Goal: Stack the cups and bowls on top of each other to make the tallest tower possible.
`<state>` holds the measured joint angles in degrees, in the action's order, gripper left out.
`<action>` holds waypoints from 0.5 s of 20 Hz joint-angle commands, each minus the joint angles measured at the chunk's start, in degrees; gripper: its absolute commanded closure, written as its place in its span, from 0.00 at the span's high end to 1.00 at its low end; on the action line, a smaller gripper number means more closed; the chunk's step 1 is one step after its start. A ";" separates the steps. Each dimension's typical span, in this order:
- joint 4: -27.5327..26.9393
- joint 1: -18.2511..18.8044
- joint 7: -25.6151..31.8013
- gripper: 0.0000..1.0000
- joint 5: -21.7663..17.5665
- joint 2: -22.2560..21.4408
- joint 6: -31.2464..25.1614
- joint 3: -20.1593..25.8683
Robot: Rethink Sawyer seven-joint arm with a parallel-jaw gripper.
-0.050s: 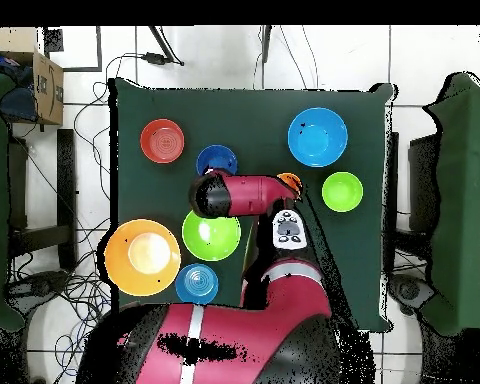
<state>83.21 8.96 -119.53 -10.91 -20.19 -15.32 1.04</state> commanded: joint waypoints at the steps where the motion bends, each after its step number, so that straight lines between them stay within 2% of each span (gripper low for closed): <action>1: 1.25 -0.81 -7.39 0.00 0.25 3.68 3.25 0.84; 10: 0.89 -0.73 -6.29 0.00 1.00 3.67 3.36 0.57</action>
<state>83.03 8.69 -119.54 -10.45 -20.58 -12.14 0.06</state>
